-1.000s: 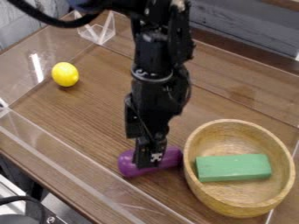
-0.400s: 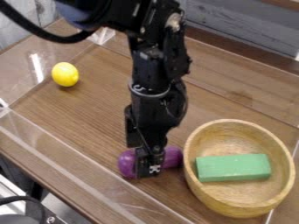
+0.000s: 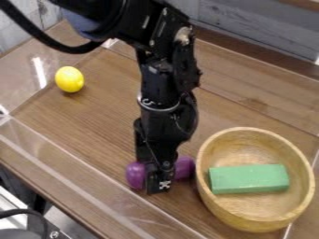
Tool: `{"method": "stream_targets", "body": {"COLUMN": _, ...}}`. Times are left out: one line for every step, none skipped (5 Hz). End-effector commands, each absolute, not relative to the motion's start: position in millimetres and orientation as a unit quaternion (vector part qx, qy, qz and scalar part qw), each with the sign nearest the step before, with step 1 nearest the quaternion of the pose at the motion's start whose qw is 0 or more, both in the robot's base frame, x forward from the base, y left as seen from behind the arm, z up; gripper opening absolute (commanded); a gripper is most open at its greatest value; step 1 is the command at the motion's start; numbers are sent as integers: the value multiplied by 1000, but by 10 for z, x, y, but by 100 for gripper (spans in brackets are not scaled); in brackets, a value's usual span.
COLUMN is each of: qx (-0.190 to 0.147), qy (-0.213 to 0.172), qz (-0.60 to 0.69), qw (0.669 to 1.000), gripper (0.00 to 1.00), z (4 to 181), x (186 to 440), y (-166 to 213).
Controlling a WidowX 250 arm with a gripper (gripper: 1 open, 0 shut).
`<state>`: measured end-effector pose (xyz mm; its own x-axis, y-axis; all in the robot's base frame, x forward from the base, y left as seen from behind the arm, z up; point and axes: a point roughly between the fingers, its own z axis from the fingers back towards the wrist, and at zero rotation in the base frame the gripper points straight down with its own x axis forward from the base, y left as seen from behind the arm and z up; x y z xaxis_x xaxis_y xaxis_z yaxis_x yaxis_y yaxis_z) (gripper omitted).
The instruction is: Put the purple eggplant in the brown bowl
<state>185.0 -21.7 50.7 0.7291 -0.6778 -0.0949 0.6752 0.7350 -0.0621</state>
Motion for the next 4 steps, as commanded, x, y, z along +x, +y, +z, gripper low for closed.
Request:
{"method": "stream_targets", "body": {"qx": -11, "qy": 41, "qz": -361, "qw": 932, "gripper": 100, "z": 506, "x": 1915, "y": -201}}
{"method": "stream_targets", "body": {"qx": -14, "qy": 41, "qz": -359, "qw": 933, "gripper": 100, "z": 458, "x": 1929, "y": -185}}
{"method": "stream_targets", "body": {"qx": -17, "qy": 41, "qz": -357, "qw": 933, "gripper": 100, "z": 422, "x": 1940, "y": -171}}
{"method": "stream_targets", "body": {"qx": -19, "qy": 41, "qz": -355, "qw": 934, "gripper": 100, "z": 395, "x": 1950, "y": -157}}
